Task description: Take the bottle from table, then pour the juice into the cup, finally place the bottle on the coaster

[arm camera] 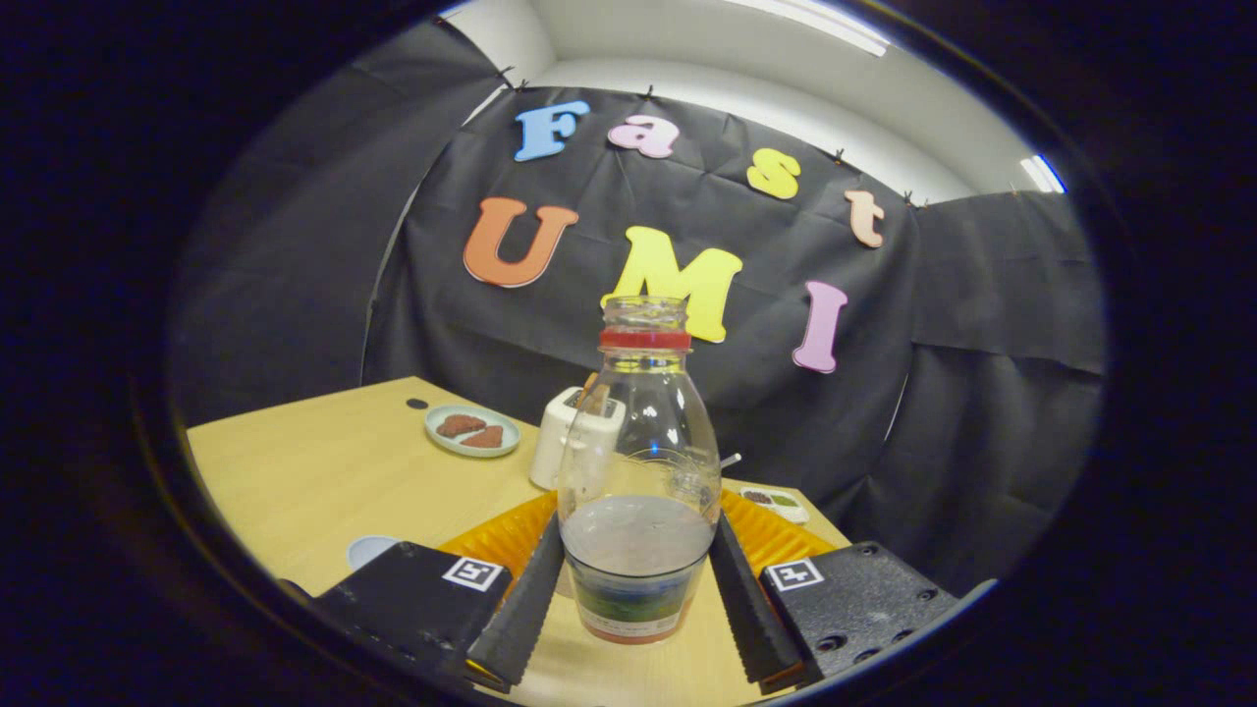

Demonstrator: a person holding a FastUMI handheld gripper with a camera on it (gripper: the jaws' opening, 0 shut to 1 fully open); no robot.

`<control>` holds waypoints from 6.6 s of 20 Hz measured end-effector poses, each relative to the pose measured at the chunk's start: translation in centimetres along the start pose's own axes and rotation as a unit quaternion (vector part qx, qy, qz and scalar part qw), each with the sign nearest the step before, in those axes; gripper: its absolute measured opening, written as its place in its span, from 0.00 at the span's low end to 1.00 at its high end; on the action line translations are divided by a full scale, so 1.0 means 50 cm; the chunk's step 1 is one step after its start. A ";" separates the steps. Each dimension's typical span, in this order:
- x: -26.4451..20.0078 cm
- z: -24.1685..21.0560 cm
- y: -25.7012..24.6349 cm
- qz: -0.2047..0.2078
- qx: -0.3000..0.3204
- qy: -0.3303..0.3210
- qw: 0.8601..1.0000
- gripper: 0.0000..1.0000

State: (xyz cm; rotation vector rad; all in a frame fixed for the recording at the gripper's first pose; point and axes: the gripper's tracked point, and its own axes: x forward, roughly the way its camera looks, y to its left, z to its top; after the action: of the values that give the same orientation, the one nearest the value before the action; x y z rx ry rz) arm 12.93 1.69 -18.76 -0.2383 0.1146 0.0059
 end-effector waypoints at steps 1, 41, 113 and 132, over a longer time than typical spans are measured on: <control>0.007 0.010 -0.006 0.000 0.014 -0.006 1.000 0.83; 0.324 -0.187 0.081 0.029 0.083 -0.019 0.996 0.83; -0.210 0.191 -0.077 -0.006 0.128 -0.052 0.990 1.00; -0.433 0.365 -0.170 -0.019 0.146 -0.078 0.986 1.00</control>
State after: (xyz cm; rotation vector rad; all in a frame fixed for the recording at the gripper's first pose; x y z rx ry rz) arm -6.35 -2.07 3.32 0.0537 -0.0464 -0.0302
